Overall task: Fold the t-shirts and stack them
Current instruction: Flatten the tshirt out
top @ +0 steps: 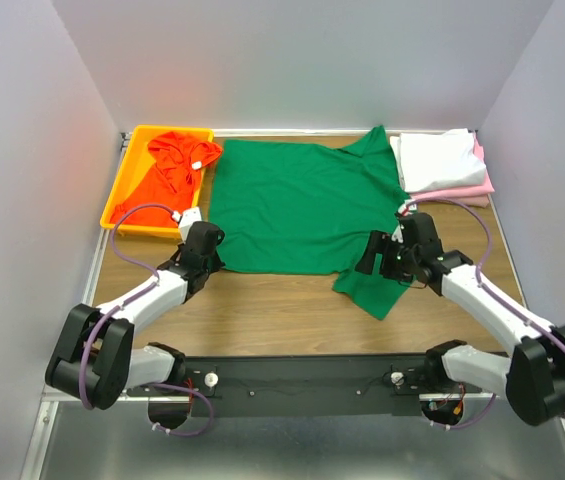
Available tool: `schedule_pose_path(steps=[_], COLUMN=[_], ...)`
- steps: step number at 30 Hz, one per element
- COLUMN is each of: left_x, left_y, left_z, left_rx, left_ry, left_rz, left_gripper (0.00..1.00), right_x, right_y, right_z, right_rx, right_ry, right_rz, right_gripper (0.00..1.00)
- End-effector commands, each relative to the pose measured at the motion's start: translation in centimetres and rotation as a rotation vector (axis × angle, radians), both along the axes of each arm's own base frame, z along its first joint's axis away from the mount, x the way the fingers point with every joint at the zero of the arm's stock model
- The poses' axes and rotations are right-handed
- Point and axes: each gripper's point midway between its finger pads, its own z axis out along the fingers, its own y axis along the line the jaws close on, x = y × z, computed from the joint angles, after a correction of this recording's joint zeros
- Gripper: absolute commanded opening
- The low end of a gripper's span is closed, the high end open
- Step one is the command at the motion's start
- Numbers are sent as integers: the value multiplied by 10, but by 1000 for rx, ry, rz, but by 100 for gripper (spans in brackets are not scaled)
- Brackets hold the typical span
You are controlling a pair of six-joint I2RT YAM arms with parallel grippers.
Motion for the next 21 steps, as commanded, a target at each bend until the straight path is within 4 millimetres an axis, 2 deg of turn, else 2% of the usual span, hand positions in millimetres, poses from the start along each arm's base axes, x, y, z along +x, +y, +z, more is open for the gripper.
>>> schedule_pose_path(steps=[1,9,14,21], left_x=[5,3,5,7], left_y=[-6,-10,-11,-14], left_z=[6,5,13,13], left_rx=[-2,-9,-27,-29], left_ry=[-41,-48,-89,-89], left_rz=[-53,-85,-88,-103], left_gripper=[0,0,0,0], right_x=[-42,-80,-100,-115], right_y=[-8,-24,-34,-36], right_z=[-5,-20,-30,-42], right_rx=[-13,-125,-192,-224], right_ry=[134,303,373,419], right_rz=[-81,-186,-241,-284], right_gripper=[89,83,80,74])
